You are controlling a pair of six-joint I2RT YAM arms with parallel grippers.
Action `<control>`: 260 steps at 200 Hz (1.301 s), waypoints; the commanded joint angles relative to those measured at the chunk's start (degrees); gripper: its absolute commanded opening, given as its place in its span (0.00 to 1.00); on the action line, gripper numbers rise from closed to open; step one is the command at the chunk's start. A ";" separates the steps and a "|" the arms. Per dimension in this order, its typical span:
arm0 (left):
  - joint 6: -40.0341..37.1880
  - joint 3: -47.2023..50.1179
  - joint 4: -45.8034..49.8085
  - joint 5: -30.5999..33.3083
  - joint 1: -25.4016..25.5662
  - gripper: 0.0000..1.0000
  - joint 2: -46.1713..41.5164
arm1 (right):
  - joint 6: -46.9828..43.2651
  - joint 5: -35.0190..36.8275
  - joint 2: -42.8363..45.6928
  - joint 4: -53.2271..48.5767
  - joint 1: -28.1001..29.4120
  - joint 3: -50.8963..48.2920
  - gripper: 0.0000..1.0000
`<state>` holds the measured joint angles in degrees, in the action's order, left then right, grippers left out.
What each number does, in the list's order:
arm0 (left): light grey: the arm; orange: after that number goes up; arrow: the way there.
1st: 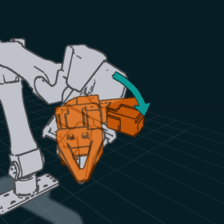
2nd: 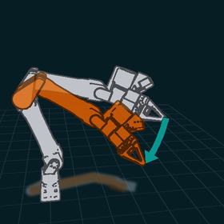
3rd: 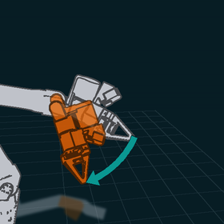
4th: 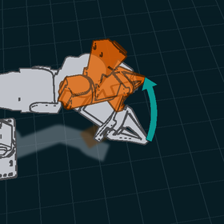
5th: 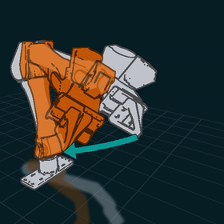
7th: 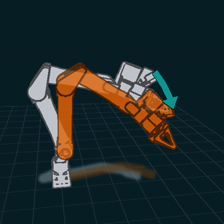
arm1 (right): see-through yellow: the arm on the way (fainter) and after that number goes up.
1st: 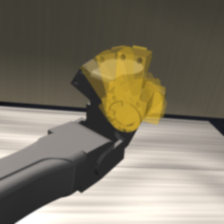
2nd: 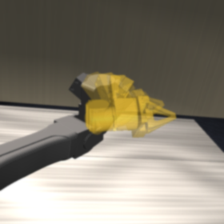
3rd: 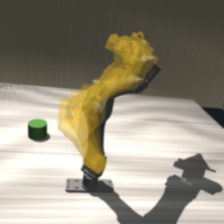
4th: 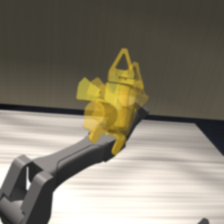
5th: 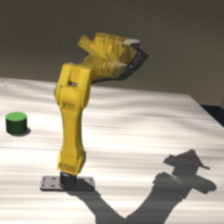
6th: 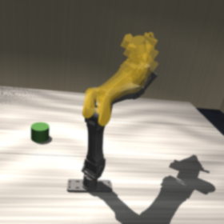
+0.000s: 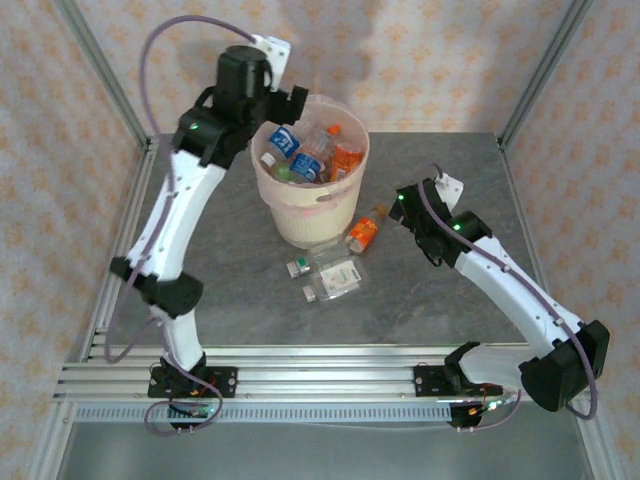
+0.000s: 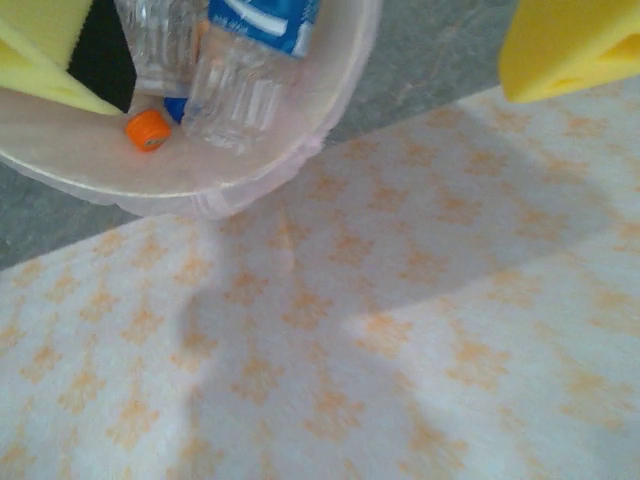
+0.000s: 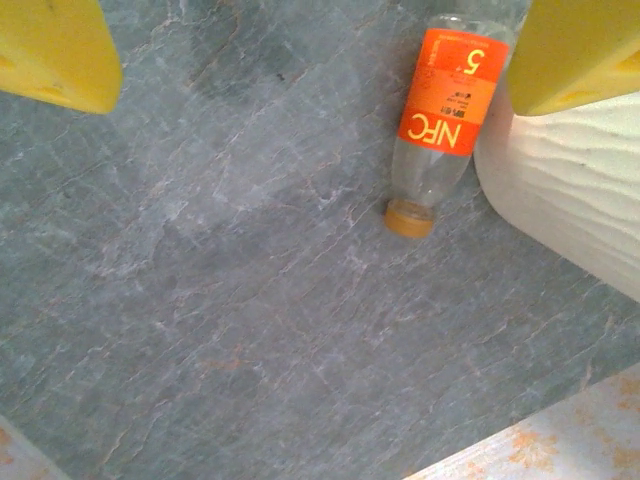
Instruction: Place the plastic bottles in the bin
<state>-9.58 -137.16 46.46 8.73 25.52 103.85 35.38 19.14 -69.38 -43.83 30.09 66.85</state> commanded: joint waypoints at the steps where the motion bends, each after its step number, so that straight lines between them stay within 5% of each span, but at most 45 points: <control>1: 6.12 8.92 -5.81 4.64 0.39 1.00 -7.94 | 0.48 -4.17 -1.24 1.33 -1.17 -0.14 0.99; 70: 19.27 48.42 -20.06 16.37 0.15 1.00 -36.76 | 1.04 -13.18 -6.57 3.40 -3.59 -0.05 0.99; 110: 28.41 63.95 -22.99 22.63 0.06 1.00 -46.39 | 1.96 -17.18 -10.36 5.75 -3.89 -0.49 0.99; 187: 44.23 75.02 -14.47 37.21 -0.60 1.00 -50.65 | 2.59 -22.48 -18.30 10.59 -4.33 -0.45 0.99; 260: 50.80 80.22 -13.33 38.30 -2.20 1.00 -53.99 | 2.24 -25.15 -24.81 12.63 -5.03 1.64 0.99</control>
<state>36.40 -58.94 31.05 43.75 24.23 50.72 37.47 -5.21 -92.33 -32.40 25.54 66.74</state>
